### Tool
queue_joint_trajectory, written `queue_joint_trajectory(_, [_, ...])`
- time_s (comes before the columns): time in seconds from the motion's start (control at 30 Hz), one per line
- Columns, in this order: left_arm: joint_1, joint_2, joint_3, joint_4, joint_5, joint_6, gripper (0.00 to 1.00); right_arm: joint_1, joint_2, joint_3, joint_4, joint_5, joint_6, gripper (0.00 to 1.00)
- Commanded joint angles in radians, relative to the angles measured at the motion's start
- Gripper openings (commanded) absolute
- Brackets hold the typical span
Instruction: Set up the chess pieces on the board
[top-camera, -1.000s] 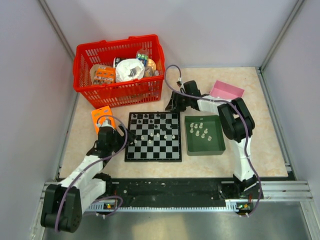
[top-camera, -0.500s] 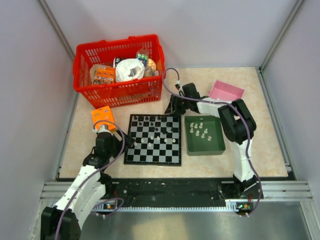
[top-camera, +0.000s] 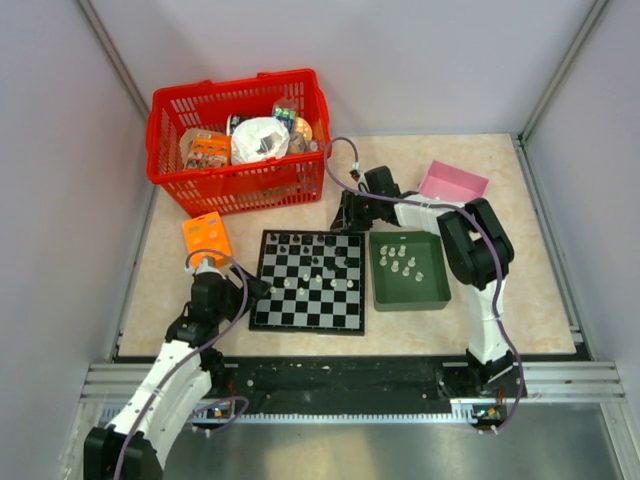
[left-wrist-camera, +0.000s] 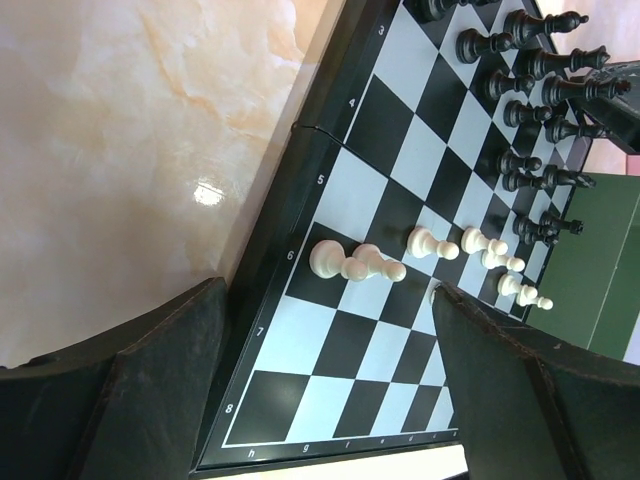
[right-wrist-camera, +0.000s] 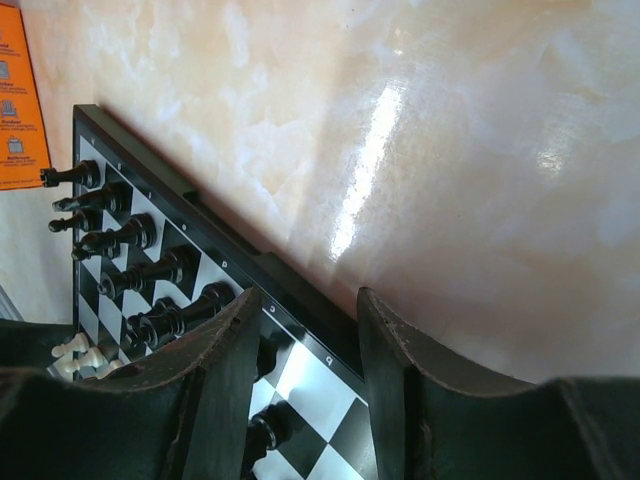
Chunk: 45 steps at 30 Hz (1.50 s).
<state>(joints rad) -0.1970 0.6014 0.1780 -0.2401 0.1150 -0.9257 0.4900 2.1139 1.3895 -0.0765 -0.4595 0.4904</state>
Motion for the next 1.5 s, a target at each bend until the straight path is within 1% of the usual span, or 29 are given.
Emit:
queue_joint_trajectory(0.0, [-0.013, -0.040, -0.026, 0.007, 0.040, -0.047, 0.88, 0.022, 0.021, 0.016, -0.095, -0.011, -0.021, 0.45])
queue_joint_trajectory(0.2, [-0.018, -0.103, -0.018, -0.068, 0.023, -0.055, 0.84, 0.021, 0.027, 0.026, -0.100, -0.017, -0.021, 0.45])
queue_joint_trajectory(0.27, [-0.019, -0.123, -0.012, -0.099, 0.012, -0.055, 0.79, 0.022, 0.035, 0.031, -0.100, -0.028, -0.019, 0.45])
queue_joint_trajectory(0.4, [-0.022, -0.143, 0.001, -0.159, -0.020, -0.047, 0.77, 0.030, 0.040, 0.034, -0.101, -0.031, -0.024, 0.45])
queue_joint_trajectory(0.47, [-0.025, -0.153, -0.006, -0.154, 0.001, -0.061, 0.73, 0.030, 0.044, 0.039, -0.108, -0.031, -0.024, 0.45])
queue_joint_trajectory(0.73, [-0.032, -0.176, -0.015, -0.165, 0.011, -0.076, 0.72, 0.030, 0.046, 0.060, -0.115, -0.036, -0.027, 0.45])
queue_joint_trajectory(0.87, [-0.033, -0.180, 0.008, -0.191, -0.023, -0.058, 0.72, 0.030, 0.044, 0.066, -0.117, -0.022, -0.024, 0.45])
queue_joint_trajectory(0.97, [-0.033, -0.176, 0.053, -0.238, -0.076, -0.021, 0.75, 0.027, 0.029, 0.069, -0.115, 0.019, -0.026, 0.45])
queue_joint_trajectory(1.03, [-0.033, -0.167, 0.102, -0.275, -0.145, 0.026, 0.78, 0.018, 0.014, 0.074, -0.114, 0.036, -0.024, 0.47])
queue_joint_trajectory(1.1, [-0.033, -0.149, 0.158, -0.289, -0.181, 0.069, 0.82, -0.004, -0.009, 0.074, -0.092, 0.047, -0.018, 0.47])
queue_joint_trajectory(1.27, [-0.033, -0.056, 0.274, -0.260, -0.216, 0.166, 0.86, -0.051, -0.064, 0.092, -0.054, 0.055, -0.007, 0.49])
queue_joint_trajectory(1.37, [-0.033, 0.012, 0.342, -0.246, -0.264, 0.237, 0.88, -0.059, -0.106, 0.085, -0.040, 0.071, -0.019, 0.50])
queue_joint_trajectory(1.43, [-0.032, 0.047, 0.382, -0.237, -0.281, 0.302, 0.91, -0.060, -0.140, 0.066, -0.037, 0.077, -0.032, 0.50])
queue_joint_trajectory(1.47, [-0.032, 0.066, 0.408, -0.241, -0.290, 0.336, 0.99, -0.060, -0.164, 0.051, -0.036, 0.085, -0.038, 0.50])
